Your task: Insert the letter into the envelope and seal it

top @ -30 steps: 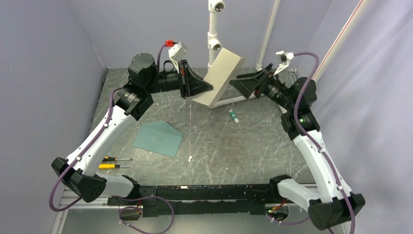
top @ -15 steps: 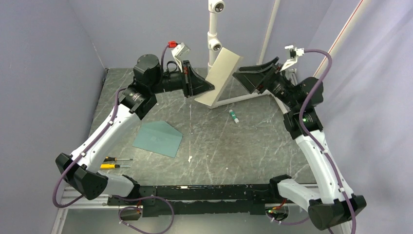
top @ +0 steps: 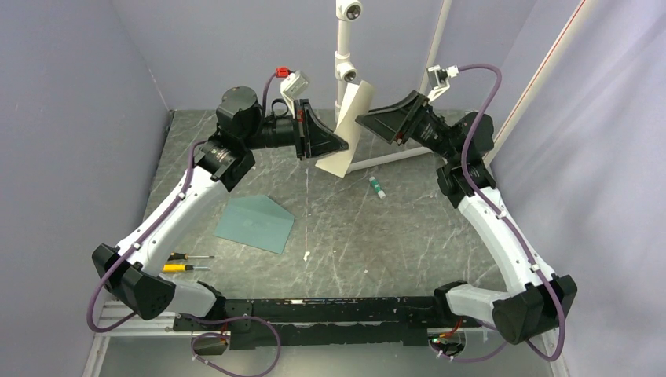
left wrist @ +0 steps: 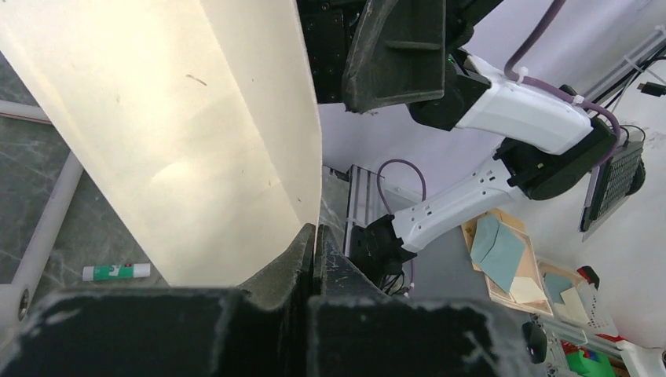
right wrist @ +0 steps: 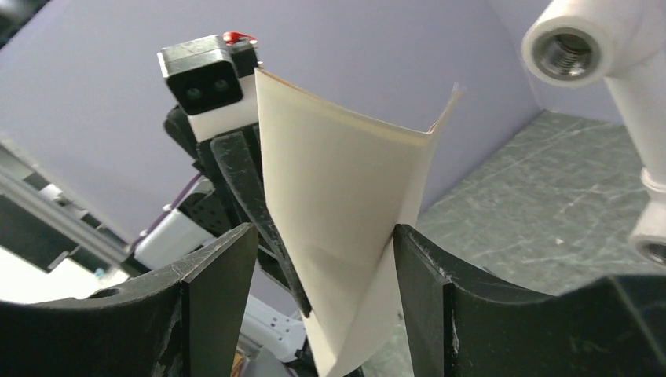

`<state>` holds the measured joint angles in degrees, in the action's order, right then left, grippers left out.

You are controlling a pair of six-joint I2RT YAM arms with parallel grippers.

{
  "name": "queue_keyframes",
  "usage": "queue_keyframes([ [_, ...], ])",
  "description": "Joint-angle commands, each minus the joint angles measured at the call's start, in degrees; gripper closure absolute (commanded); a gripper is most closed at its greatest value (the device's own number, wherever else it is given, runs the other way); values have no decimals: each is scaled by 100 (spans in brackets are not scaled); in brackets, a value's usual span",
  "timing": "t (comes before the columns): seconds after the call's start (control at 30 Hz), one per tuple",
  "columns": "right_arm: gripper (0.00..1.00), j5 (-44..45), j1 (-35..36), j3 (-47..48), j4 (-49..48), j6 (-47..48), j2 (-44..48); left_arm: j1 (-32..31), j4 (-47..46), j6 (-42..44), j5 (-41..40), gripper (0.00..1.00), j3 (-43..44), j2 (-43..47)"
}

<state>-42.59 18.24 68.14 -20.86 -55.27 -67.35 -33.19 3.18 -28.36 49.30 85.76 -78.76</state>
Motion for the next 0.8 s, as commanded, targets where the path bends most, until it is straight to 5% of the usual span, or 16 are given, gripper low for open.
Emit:
queue_keyframes([
  [0.0,32,-355,48,81,-1399,-788,-91,-12,-246,40,140,98,125,45],
  [0.53,36,-279,81,-407,-2701,-1130,69,5,183,389,-651,98,123,279],
  [0.77,58,-184,123,-380,-2313,-722,110,47,306,357,-443,98,277,238],
])
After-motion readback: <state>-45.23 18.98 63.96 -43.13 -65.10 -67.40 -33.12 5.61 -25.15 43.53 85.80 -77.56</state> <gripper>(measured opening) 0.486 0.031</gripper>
